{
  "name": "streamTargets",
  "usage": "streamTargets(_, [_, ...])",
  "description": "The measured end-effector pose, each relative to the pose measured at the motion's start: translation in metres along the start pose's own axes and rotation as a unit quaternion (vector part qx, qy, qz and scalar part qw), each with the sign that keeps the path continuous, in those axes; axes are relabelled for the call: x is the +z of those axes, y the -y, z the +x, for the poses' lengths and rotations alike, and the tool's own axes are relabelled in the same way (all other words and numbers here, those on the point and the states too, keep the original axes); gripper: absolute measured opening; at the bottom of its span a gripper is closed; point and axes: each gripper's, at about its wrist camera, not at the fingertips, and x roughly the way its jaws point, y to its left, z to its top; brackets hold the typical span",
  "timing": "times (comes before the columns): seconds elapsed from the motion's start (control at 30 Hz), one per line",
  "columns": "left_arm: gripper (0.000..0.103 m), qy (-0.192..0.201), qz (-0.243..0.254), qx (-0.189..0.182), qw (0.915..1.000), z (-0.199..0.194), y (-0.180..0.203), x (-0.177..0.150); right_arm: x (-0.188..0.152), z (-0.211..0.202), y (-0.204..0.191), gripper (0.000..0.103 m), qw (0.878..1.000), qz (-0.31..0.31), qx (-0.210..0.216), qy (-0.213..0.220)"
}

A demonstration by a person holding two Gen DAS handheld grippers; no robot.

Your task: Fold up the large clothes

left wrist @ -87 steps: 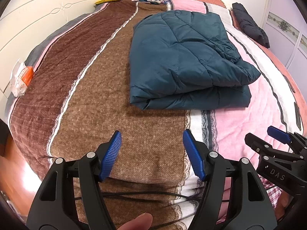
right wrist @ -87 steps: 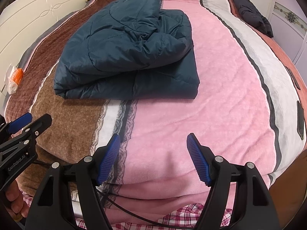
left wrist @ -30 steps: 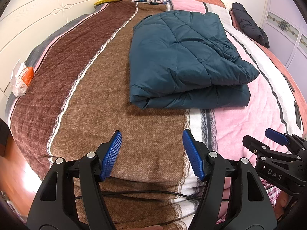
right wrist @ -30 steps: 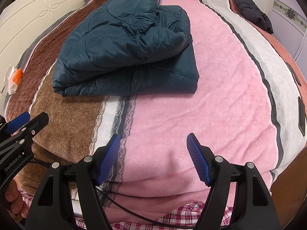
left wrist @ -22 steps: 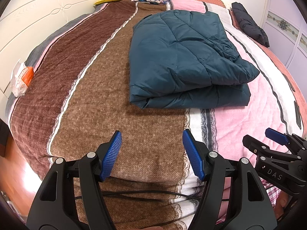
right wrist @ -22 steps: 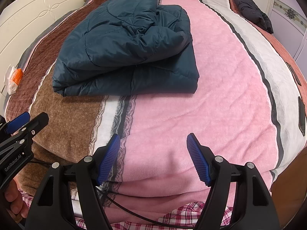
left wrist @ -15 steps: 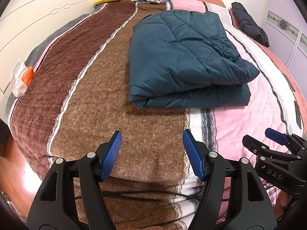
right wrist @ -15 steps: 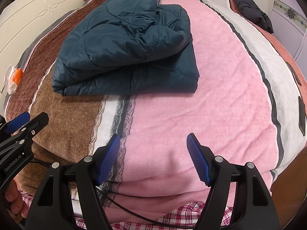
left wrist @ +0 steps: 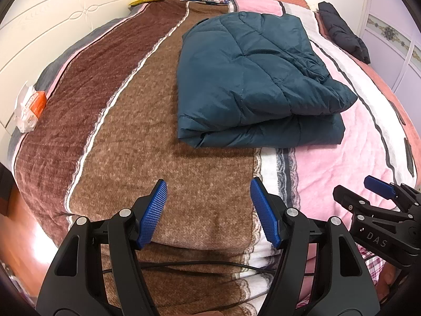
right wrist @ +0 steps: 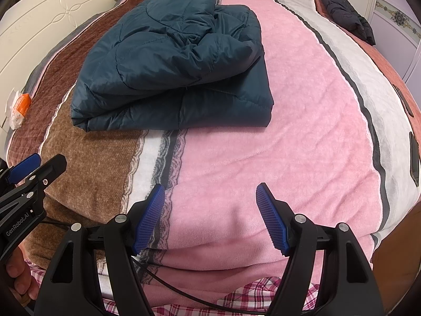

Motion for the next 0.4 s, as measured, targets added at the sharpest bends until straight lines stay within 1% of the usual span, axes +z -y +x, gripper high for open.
streamTargets(0.4, [0.066,-0.005,0.003,0.001,1.0000,0.0042,-0.0045,0.0005,-0.0015,0.0009,-0.0003,0.071,1.000,0.000,0.000,-0.001])
